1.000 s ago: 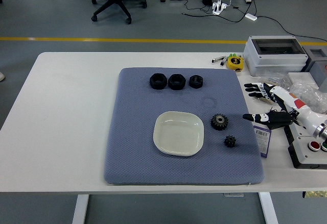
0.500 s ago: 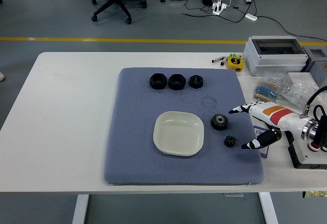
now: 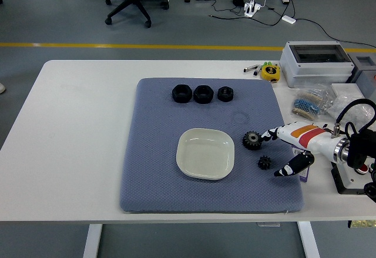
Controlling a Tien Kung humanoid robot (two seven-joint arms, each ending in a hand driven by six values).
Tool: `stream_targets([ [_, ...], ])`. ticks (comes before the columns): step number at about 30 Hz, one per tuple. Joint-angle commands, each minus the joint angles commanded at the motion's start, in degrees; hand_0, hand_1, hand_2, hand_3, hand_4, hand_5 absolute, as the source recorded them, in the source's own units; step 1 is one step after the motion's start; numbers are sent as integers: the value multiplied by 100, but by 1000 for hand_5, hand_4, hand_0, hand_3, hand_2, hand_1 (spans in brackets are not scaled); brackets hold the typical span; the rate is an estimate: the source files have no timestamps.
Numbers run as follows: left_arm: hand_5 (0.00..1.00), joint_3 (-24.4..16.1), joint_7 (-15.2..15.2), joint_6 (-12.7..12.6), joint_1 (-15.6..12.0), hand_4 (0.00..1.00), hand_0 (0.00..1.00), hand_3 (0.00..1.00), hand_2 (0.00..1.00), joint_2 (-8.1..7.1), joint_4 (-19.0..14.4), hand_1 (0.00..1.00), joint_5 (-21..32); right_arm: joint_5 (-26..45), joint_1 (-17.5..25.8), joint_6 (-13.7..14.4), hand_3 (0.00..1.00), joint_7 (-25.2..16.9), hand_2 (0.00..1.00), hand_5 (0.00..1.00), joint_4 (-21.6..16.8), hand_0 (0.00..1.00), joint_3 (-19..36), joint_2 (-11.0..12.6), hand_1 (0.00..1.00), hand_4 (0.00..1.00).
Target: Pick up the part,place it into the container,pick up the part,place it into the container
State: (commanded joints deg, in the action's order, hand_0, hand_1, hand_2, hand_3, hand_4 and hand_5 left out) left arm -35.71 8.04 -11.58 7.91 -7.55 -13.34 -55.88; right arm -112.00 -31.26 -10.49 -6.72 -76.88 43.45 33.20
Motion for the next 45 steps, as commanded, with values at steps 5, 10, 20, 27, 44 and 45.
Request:
stream_targets([
  [5,582,4,1,-6,0,619,681,553,640,4,0,650,19,-50,-32,28,765,26,714,279,106,707,-51,-112,692,978],
  [10,582,30,-5,-21,1,619,681,553,640,9,2,650,80,-162,-47,95,765,48,714,279,207,707,-99,-174,692,978],
  [20,582,42,-6,-32,-31,619,681,553,640,11,6,649,123,-151,-27,191,563,63,611,221,277,635,-167,-289,627,788],
  [27,582,65,-15,-53,-57,619,680,554,640,-3,8,649,201,-178,-7,219,533,83,589,206,381,616,-229,-410,601,717],
  [44,582,155,-30,-70,-35,619,680,553,641,3,-2,648,348,-247,-88,236,529,65,561,157,631,546,-286,-496,552,680],
  [45,582,156,-31,-72,-34,619,680,553,641,3,-1,648,354,-239,-89,245,529,54,561,157,629,546,-290,-494,552,680],
])
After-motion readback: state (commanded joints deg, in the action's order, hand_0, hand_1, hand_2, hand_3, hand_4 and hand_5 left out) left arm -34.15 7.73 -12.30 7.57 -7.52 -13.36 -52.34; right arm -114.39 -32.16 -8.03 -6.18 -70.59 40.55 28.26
